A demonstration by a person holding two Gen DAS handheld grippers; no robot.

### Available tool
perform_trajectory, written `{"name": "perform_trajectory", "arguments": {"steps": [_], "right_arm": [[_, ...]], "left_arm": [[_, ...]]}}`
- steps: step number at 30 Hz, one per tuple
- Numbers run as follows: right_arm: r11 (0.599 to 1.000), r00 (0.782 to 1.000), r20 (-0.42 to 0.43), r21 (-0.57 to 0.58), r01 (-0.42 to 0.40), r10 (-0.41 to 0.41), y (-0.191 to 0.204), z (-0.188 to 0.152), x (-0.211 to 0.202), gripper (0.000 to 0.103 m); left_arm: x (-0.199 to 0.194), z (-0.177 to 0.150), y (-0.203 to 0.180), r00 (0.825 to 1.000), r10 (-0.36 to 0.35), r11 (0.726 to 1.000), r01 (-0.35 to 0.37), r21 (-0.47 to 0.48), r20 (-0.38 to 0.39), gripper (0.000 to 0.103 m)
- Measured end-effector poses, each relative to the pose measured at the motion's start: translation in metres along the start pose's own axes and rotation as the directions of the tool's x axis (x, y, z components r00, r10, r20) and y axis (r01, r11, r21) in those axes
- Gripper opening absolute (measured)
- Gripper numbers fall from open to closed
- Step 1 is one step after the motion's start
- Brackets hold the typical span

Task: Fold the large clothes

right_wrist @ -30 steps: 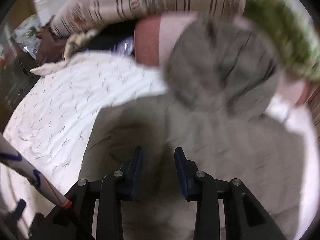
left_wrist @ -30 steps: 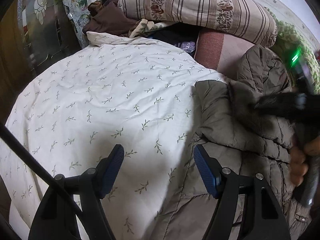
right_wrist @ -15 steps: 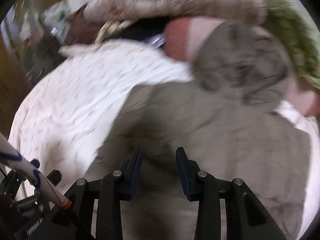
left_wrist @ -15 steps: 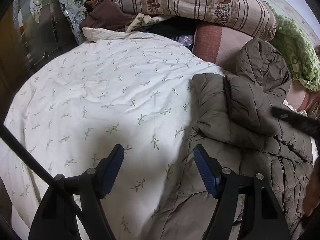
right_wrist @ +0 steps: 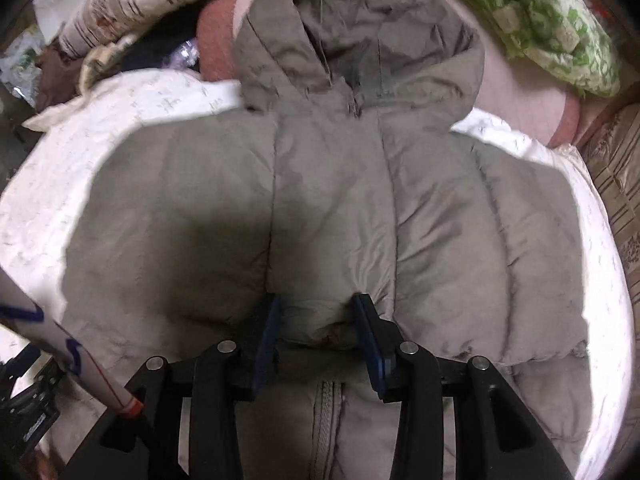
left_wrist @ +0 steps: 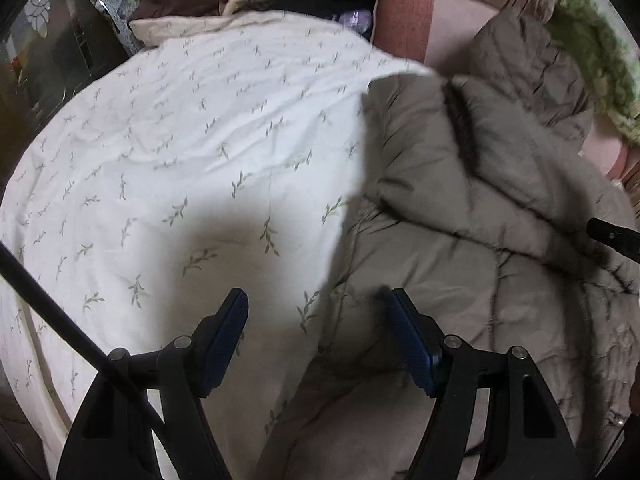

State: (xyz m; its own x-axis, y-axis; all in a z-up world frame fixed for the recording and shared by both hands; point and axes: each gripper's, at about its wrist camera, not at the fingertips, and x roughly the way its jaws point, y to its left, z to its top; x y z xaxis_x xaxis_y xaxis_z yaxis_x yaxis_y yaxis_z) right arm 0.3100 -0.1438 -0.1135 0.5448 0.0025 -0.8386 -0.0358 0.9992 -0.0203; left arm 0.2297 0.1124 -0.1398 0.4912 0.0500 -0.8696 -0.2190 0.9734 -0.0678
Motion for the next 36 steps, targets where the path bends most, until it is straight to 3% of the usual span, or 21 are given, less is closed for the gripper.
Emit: {"name": "perform_trajectory", "arguments": {"steps": [5, 9, 13, 15, 18, 21, 25, 32, 34, 36], "right_arm": [[1.0, 0.998, 0.056, 0.006, -0.026, 0.026, -0.024, 0.011, -0.035, 0.048], [0.997, 0.994, 0.102, 0.048, -0.053, 0.048, -0.04, 0.04, -0.054, 0.062], [0.994, 0.987, 0.149, 0.086, -0.068, 0.055, -0.046, 0.09, -0.06, 0.076], [0.992, 0.985, 0.162, 0.098, -0.075, 0.058, -0.042, 0.116, -0.054, 0.08], [0.988, 0.982, 0.177, 0.124, -0.093, 0.07, -0.028, 0.162, -0.036, 0.082], [0.985, 0.98, 0.185, 0.146, -0.096, 0.069, -0.012, 0.201, -0.017, 0.085], [0.981, 0.98, 0.188, 0.167, -0.099, 0.067, 0.008, 0.244, 0.011, 0.089], [0.974, 0.987, 0.163, 0.221, -0.05, 0.013, 0.016, 0.287, 0.066, 0.09], [0.967, 0.989, 0.144, 0.247, -0.065, 0.029, 0.01, 0.288, 0.078, 0.079], [0.962, 0.994, 0.081, 0.259, -0.091, 0.072, 0.005, 0.284, 0.088, 0.007]], "left_arm": [[-0.024, 0.016, -0.027, 0.995, -0.082, 0.997, 0.082, 0.018, 0.055, 0.071], [-0.017, 0.04, -0.066, 0.994, -0.081, 0.992, 0.073, 0.104, 0.07, 0.071], [0.024, 0.039, -0.071, 0.998, -0.056, 0.994, 0.057, 0.091, -0.011, 0.071], [0.042, 0.034, -0.067, 0.996, -0.067, 0.995, 0.071, 0.074, -0.056, 0.072], [0.042, 0.028, -0.066, 0.998, -0.066, 0.995, 0.066, 0.074, -0.011, 0.077], [0.045, 0.019, -0.076, 0.998, -0.012, 0.995, 0.006, 0.097, 0.063, 0.084], [0.048, 0.018, -0.081, 0.995, 0.023, 0.995, -0.032, 0.094, 0.093, 0.086], [0.049, 0.019, -0.075, 0.996, 0.004, 0.997, -0.01, 0.078, 0.087, 0.087], [0.049, 0.018, -0.077, 0.996, 0.009, 0.997, -0.016, 0.081, 0.086, 0.087], [0.049, 0.019, -0.077, 0.997, 0.011, 0.997, -0.018, 0.081, 0.082, 0.087]]}}
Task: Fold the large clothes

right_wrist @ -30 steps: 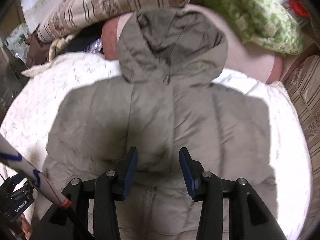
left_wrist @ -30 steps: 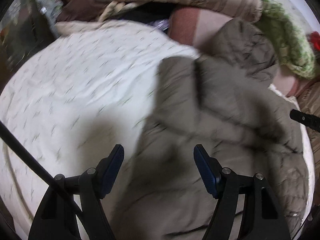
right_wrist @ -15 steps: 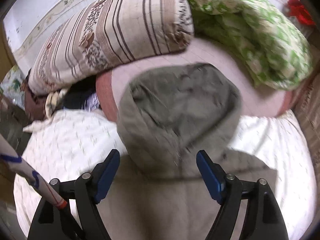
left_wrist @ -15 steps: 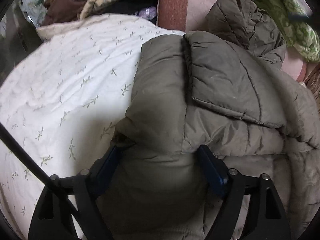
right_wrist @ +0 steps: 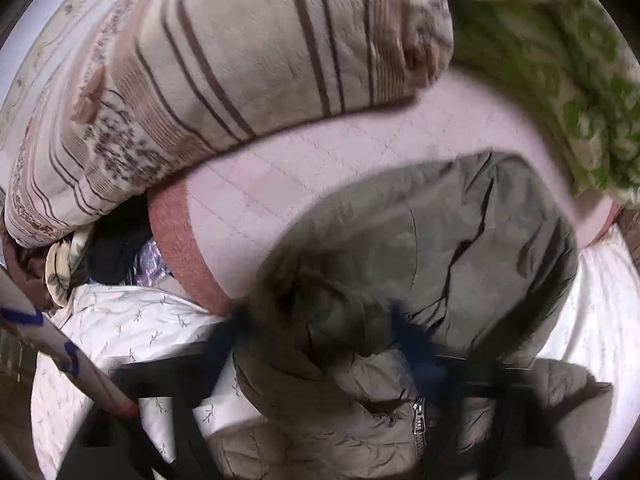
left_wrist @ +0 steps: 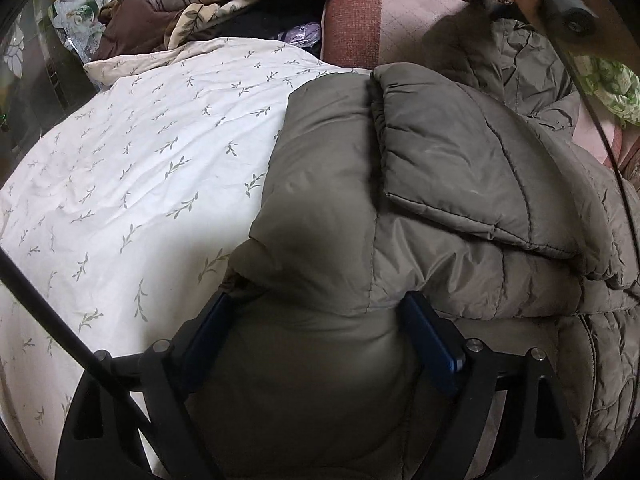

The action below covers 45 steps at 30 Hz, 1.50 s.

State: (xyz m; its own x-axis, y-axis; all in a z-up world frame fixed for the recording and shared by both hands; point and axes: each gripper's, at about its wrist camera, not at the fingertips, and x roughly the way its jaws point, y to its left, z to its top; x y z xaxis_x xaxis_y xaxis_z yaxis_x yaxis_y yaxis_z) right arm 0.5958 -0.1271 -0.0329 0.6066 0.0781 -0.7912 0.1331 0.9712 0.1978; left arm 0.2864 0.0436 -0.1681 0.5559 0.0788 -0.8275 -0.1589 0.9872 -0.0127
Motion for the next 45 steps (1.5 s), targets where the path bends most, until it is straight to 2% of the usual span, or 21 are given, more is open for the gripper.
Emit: {"name": "perform_trajectory", "arguments": {"steps": [2, 5, 7, 9, 12, 14, 17, 20, 22, 25, 28, 31, 32, 33, 35, 40, 44, 45], "right_arm": [[1.0, 1.0, 0.023, 0.0, -0.003, 0.003, -0.004, -0.007, -0.012, 0.007], [0.997, 0.997, 0.07, -0.079, -0.012, 0.017, -0.002, -0.03, -0.06, 0.006], [0.993, 0.996, 0.087, -0.121, -0.02, 0.031, -0.003, -0.048, -0.093, 0.006], [0.987, 0.993, 0.101, -0.159, -0.036, 0.053, -0.006, -0.072, -0.129, 0.006], [0.978, 0.987, 0.115, -0.192, -0.088, 0.111, -0.015, -0.123, -0.182, 0.006], [0.974, 0.984, 0.105, -0.192, -0.122, 0.144, -0.021, -0.176, -0.211, 0.006], [0.971, 0.981, 0.079, -0.175, -0.161, 0.176, -0.024, -0.243, -0.221, 0.006], [0.977, 0.987, 0.005, -0.143, -0.16, 0.162, -0.018, -0.296, -0.185, 0.006], [0.983, 0.994, -0.015, -0.143, -0.114, 0.113, -0.011, -0.306, -0.155, 0.006], [0.99, 0.998, -0.043, -0.133, -0.055, 0.05, -0.005, -0.301, -0.112, 0.006], [0.992, 0.994, -0.09, -0.103, -0.073, 0.064, -0.003, -0.291, -0.088, 0.006], [0.991, 0.991, -0.089, -0.08, -0.11, 0.103, -0.006, -0.285, -0.1, 0.012], [0.988, 0.99, -0.087, -0.091, -0.121, 0.113, -0.005, -0.286, -0.106, 0.023], [0.985, 0.99, -0.081, -0.116, -0.128, 0.119, -0.004, -0.288, -0.118, 0.042], [0.98, 0.99, -0.055, -0.144, -0.134, 0.128, -0.012, -0.297, -0.146, 0.06], [0.981, 0.99, -0.017, -0.132, -0.142, 0.141, -0.046, -0.305, -0.193, 0.06], [0.994, 0.997, 0.073, -0.105, -0.022, 0.03, -0.07, -0.278, -0.205, 0.06], [0.996, 0.994, 0.106, -0.085, 0.036, -0.027, -0.079, -0.264, -0.202, 0.06]], "left_arm": [[-0.001, 0.0, 0.001, 1.0, -0.006, 1.0, 0.006, -0.005, -0.004, 0.087], [-0.015, 0.003, 0.004, 0.999, -0.028, 1.0, 0.028, -0.011, -0.015, 0.085], [-0.032, 0.002, 0.006, 0.999, -0.053, 0.999, 0.053, -0.009, 0.01, 0.085], [-0.054, 0.002, 0.015, 0.997, -0.042, 0.999, 0.042, 0.003, 0.059, 0.085], [-0.07, 0.003, 0.038, 0.997, -0.031, 0.998, 0.035, -0.046, 0.075, 0.085], [-0.073, 0.006, 0.06, 0.997, -0.048, 0.992, 0.055, -0.111, 0.064, 0.085], [-0.071, 0.012, 0.084, 0.998, -0.047, 0.985, 0.053, -0.167, 0.045, 0.085], [-0.071, 0.013, 0.097, 0.998, -0.027, 0.98, 0.036, -0.198, 0.049, 0.085], [-0.069, 0.014, 0.102, 0.999, -0.022, 0.976, 0.03, -0.215, 0.041, 0.085], [-0.067, 0.013, 0.108, 0.999, -0.038, 0.97, 0.042, -0.239, 0.022, 0.085], [-0.068, 0.015, 0.111, 0.999, -0.042, 0.968, 0.047, -0.246, 0.025, 0.085], [-0.066, 0.017, 0.11, 0.999, -0.039, 0.97, 0.043, -0.241, 0.022, 0.085], [-0.065, 0.017, 0.109, 0.999, -0.044, 0.97, 0.047, -0.238, 0.017, 0.085], [-0.064, 0.018, 0.108, 0.999, -0.049, 0.97, 0.051, -0.236, 0.014, 0.085], [-0.064, 0.018, 0.107, 0.998, -0.055, 0.971, 0.056, -0.23, 0.011, 0.085], [-0.071, 0.016, 0.104, 0.998, -0.053, 0.973, 0.057, -0.223, 0.025, 0.085], [-0.075, 0.015, 0.099, 0.998, -0.042, 0.976, 0.049, -0.211, 0.036, 0.085], [-0.075, 0.014, 0.096, 0.999, -0.037, 0.978, 0.044, -0.202, 0.037, 0.085]]}}
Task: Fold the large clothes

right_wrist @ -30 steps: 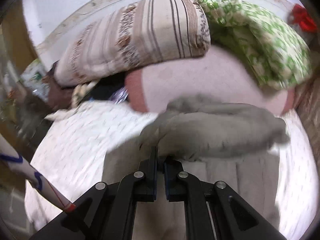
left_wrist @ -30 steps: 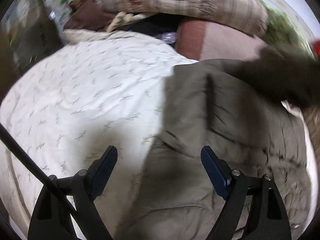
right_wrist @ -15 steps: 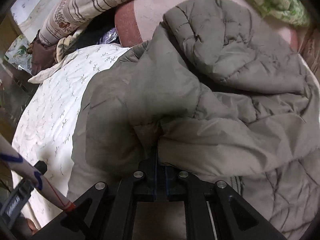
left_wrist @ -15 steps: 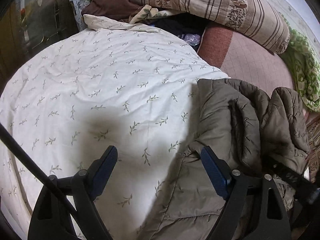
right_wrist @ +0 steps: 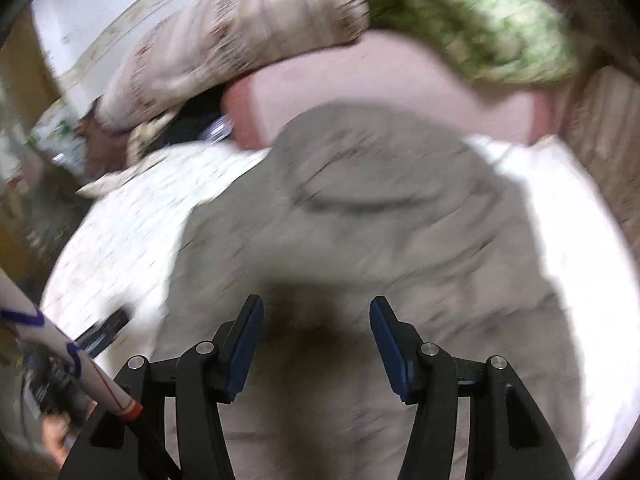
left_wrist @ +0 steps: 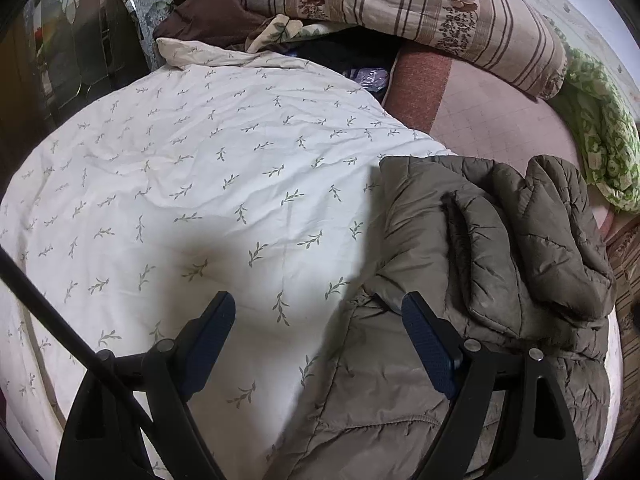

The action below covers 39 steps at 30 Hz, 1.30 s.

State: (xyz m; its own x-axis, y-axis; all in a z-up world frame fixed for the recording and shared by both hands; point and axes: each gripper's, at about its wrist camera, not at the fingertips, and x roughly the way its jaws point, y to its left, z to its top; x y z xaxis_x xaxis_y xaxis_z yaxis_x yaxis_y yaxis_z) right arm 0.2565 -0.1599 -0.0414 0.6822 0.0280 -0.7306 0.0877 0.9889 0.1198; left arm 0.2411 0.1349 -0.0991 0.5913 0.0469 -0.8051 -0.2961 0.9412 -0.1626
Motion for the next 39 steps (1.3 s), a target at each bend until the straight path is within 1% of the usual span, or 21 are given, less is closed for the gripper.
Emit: {"name": "perform_trajectory", "arguments": {"steps": [3, 5, 6, 7, 8, 10, 12, 13, 17, 19, 21, 23, 25, 27, 30, 32, 34, 35, 37, 38, 39], "right_arm": [[0.992, 0.992, 0.036, 0.025, 0.124, -0.125, -0.016, 0.024, 0.022, 0.06], [0.983, 0.984, -0.003, 0.039, 0.177, -0.177, -0.024, 0.034, 0.054, 0.06], [0.983, 0.984, -0.034, 0.042, 0.179, -0.178, -0.026, 0.032, 0.068, 0.06], [0.984, 0.983, -0.068, 0.043, 0.171, -0.168, -0.027, 0.029, 0.08, 0.06], [0.988, 0.982, -0.132, 0.046, 0.145, -0.138, -0.027, 0.018, 0.096, 0.06], [0.993, 0.972, -0.211, 0.03, 0.118, -0.109, -0.024, -0.006, 0.116, 0.06], [0.991, 0.968, -0.216, -0.034, 0.127, -0.131, -0.016, -0.025, 0.121, 0.06], [0.993, 0.97, -0.213, -0.039, 0.111, -0.117, -0.016, -0.031, 0.119, 0.06], [0.998, 0.972, -0.236, 0.061, 0.016, -0.001, -0.038, -0.031, 0.11, 0.06], [0.994, 0.98, -0.196, 0.113, 0.001, 0.022, -0.047, -0.026, 0.096, 0.058], [0.989, 0.988, -0.142, 0.142, -0.042, 0.062, -0.055, -0.024, 0.071, 0.059], [0.988, 0.992, -0.091, 0.133, -0.076, 0.089, -0.062, -0.022, 0.046, 0.059], [0.992, 0.997, -0.026, 0.098, -0.074, 0.077, -0.07, -0.011, 0.023, 0.059], [0.994, 0.998, 0.006, 0.081, -0.07, 0.07, -0.074, -0.001, 0.015, 0.059], [0.994, 0.998, 0.023, 0.092, -0.057, 0.055, -0.082, 0.015, 0.026, 0.059], [0.994, 0.999, 0.008, 0.1, -0.051, 0.051, -0.082, 0.027, 0.05, 0.059], [0.995, 0.999, -0.013, 0.095, -0.039, 0.04, -0.087, 0.024, 0.066, 0.059], [0.996, 0.999, -0.034, 0.086, -0.029, 0.032, -0.086, 0.025, 0.081, 0.059], [0.997, 0.997, -0.075, 0.07, -0.013, 0.019, -0.086, 0.022, 0.105, 0.059], [0.998, 0.996, -0.091, 0.063, -0.004, 0.01, -0.086, 0.02, 0.115, 0.06], [0.999, 0.994, -0.109, 0.047, 0.004, 0.002, -0.086, 0.016, 0.13, 0.061]], "left_arm": [[0.0, -0.001, -0.005, 1.0, 0.008, 1.0, -0.008, 0.022, 0.002, 0.085], [0.001, -0.002, -0.007, 1.0, 0.011, 1.0, -0.011, 0.029, 0.001, 0.085], [0.002, -0.001, -0.007, 1.0, 0.012, 0.999, -0.012, 0.03, -0.001, 0.085], [0.002, -0.001, -0.007, 1.0, 0.012, 0.999, -0.012, 0.03, -0.002, 0.085], [0.003, 0.0, -0.007, 1.0, 0.011, 1.0, -0.011, 0.029, -0.004, 0.085], [0.004, 0.002, -0.007, 1.0, 0.005, 1.0, -0.005, 0.03, -0.005, 0.085], [0.004, 0.003, -0.009, 1.0, 0.002, 0.999, -0.002, 0.033, -0.001, 0.085], [0.003, 0.003, -0.011, 1.0, 0.001, 0.999, -0.001, 0.036, 0.001, 0.085], [-0.003, -0.001, -0.021, 1.0, -0.017, 0.998, 0.017, 0.064, -0.001, 0.085], [-0.014, -0.005, -0.025, 0.999, -0.05, 0.995, 0.05, 0.082, 0.007, 0.085], [-0.032, -0.007, -0.032, 0.996, -0.087, 0.991, 0.084, 0.105, 0.027, 0.085], [-0.044, -0.006, -0.041, 0.992, -0.12, 0.986, 0.115, 0.124, 0.037, 0.085], [-0.051, 0.0, -0.056, 0.989, -0.143, 0.979, 0.134, 0.154, 0.046, 0.085], [-0.051, 0.012, -0.081, 0.989, -0.141, 0.974, 0.13, 0.186, 0.044, 0.085], [-0.036, 0.036, -0.125, 0.985, -0.174, 0.962, 0.167, 0.217, 0.013, 0.085], [-0.01, 0.053, -0.158, 0.98, -0.195, 0.955, 0.196, 0.224, -0.03, 0.085], [0.019, 0.064, -0.182, 0.976, -0.202, 0.951, 0.215, 0.223, -0.079, 0.085], [0.039, 0.068, -0.192, 0.975, -0.193, 0.951, 0.213, 0.223, -0.108, 0.085], [0.076, 0.068, -0.206, 0.976, -0.142, 0.955, 0.179, 0.237, -0.164, 0.085], [0.099, 0.064, -0.21, 0.977, -0.093, 0.958, 0.141, 0.25, -0.193, 0.085], [0.112, 0.06, -0.211, 0.978, -0.068, 0.958, 0.119, 0.26, -0.198, 0.085]]}}
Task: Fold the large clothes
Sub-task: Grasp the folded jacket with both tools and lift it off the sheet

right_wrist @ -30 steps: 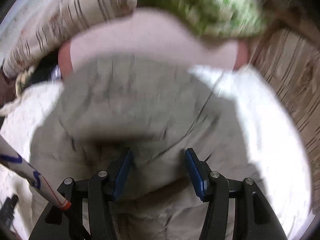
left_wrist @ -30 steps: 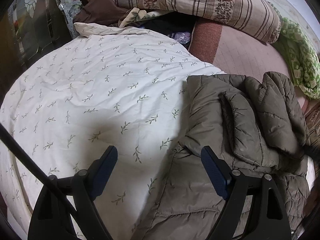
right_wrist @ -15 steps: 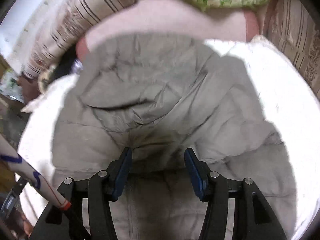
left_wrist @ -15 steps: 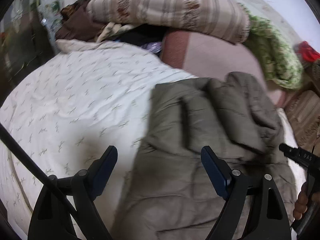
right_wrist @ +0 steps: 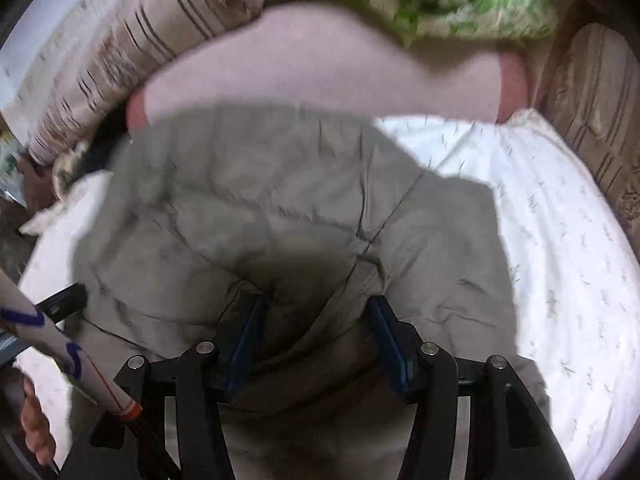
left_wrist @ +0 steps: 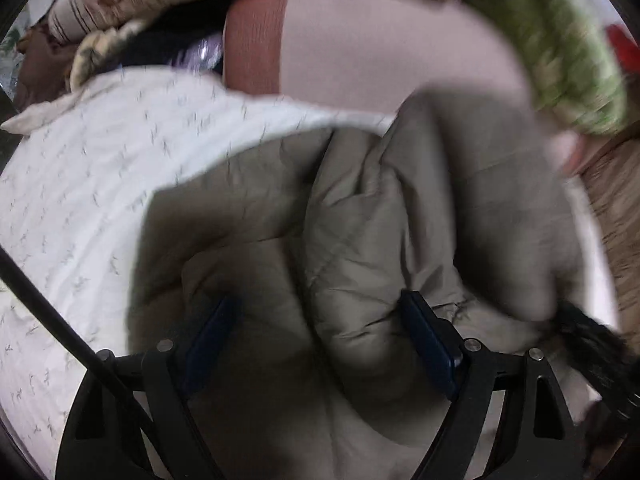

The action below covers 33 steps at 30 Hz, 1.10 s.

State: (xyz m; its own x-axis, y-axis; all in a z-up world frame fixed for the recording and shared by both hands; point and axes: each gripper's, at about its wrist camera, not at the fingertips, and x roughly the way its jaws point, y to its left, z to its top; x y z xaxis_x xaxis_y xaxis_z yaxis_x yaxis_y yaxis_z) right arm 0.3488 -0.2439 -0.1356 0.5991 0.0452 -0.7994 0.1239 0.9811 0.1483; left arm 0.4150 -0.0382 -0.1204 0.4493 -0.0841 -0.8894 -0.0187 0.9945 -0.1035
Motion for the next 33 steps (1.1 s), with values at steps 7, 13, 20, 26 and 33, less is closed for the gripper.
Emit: {"name": "perform_trajectory", "arguments": {"steps": [7, 13, 20, 26, 33], "right_arm": [[0.994, 0.997, 0.026, -0.085, 0.073, -0.071, 0.014, -0.001, 0.016, 0.066], [0.996, 0.994, 0.067, 0.006, -0.086, 0.086, -0.015, -0.022, -0.062, 0.071], [0.997, 0.998, -0.009, 0.046, -0.06, 0.061, -0.095, -0.113, -0.131, 0.076], [0.964, 0.998, -0.029, 0.261, -0.048, 0.057, -0.184, -0.178, -0.154, 0.078], [0.814, 0.931, -0.036, 0.498, -0.298, 0.363, -0.217, -0.225, -0.117, 0.078]], "left_arm": [[0.003, -0.007, -0.016, 0.992, 0.094, 0.992, -0.101, 0.073, 0.09, 0.085], [-0.074, -0.035, 0.005, 0.991, 0.043, 0.998, -0.048, 0.039, 0.128, 0.082], [-0.125, -0.131, 0.088, 0.994, 0.076, 0.997, -0.077, 0.009, 0.082, 0.082], [-0.13, -0.197, 0.159, 1.0, -0.02, 0.992, 0.021, -0.122, 0.011, 0.082], [-0.105, -0.231, 0.206, 0.928, -0.366, 0.889, 0.33, -0.316, -0.061, 0.082]]}}
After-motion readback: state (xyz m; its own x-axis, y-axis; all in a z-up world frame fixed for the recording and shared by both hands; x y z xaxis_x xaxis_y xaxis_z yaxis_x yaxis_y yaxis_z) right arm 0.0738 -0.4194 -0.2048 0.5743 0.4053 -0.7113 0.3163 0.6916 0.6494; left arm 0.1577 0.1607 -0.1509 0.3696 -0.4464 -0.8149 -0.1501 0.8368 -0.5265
